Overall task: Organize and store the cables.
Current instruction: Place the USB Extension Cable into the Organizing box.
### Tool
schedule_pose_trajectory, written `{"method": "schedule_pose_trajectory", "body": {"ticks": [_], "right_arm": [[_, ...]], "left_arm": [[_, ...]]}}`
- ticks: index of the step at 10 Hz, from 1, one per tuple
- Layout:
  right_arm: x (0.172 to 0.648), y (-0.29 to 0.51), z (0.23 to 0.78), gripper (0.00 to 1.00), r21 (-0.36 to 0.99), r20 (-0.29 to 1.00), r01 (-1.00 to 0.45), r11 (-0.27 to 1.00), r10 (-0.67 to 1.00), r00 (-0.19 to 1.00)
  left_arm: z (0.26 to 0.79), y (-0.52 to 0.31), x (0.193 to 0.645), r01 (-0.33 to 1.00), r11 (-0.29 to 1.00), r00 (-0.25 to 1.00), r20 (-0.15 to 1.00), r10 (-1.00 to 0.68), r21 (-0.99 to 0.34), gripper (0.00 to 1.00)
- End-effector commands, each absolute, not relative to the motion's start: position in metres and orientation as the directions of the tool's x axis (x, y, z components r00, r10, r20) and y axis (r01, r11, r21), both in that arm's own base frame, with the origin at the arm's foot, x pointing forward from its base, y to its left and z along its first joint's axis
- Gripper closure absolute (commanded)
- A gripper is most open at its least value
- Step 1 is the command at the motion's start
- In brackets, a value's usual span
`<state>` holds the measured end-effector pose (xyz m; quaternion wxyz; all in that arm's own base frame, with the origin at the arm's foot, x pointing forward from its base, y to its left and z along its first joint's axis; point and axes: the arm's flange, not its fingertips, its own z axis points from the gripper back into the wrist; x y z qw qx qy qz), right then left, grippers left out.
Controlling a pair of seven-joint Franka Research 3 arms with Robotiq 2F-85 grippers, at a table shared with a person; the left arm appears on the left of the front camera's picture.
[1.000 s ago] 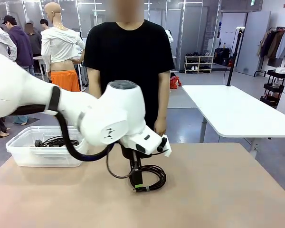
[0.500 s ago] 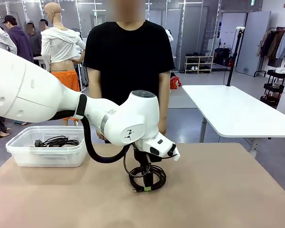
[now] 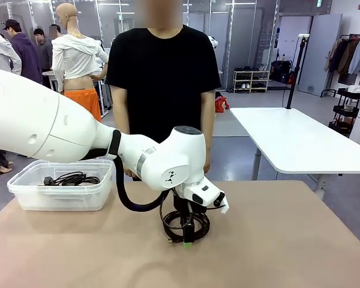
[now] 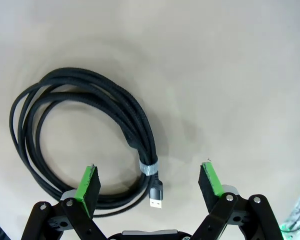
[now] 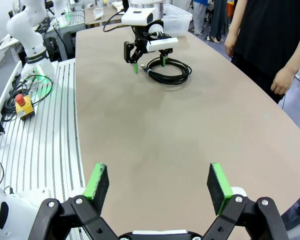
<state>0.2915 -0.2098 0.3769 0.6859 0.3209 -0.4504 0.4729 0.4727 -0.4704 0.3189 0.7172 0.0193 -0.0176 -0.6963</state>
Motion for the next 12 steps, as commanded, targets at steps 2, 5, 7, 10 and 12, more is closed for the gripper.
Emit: {"method": "schedule_pose_trajectory", "body": {"ticks": [2,5,7,10,12], "right_arm": [[0.291,-0.207,0.378,0.0,0.005,0.927,-0.936,0.353,0.35,0.136],[0.291,-0.207,0.378,0.0,0.005,0.927,-0.936,0.353,0.35,0.136],[0.291,-0.207,0.378,0.0,0.005,0.927,-0.936,0.353,0.35,0.136],[0.291,-0.207,0.378,0.0,0.005,0.927,-0.936,0.353,0.35,0.136],[0.291,-0.207,0.378,0.0,0.005,0.927,-0.936,0.353,0.35,0.136]], "left_arm": [[0.316,-0.473,0.482,1.0,-0.017,-0.016,-0.011,-1.0,0.023,0.0],[0.313,-0.474,0.483,1.0,-0.019,-0.019,-0.035,-0.999,-0.009,1.0],[0.311,-0.473,0.484,1.0,-0.019,-0.019,-0.021,-1.0,-0.022,1.0],[0.313,-0.473,0.481,0.999,-0.034,-0.033,0.017,-0.999,-0.021,1.0],[0.331,-0.465,0.478,0.999,-0.034,-0.033,0.061,-0.998,-0.01,1.0]]}}
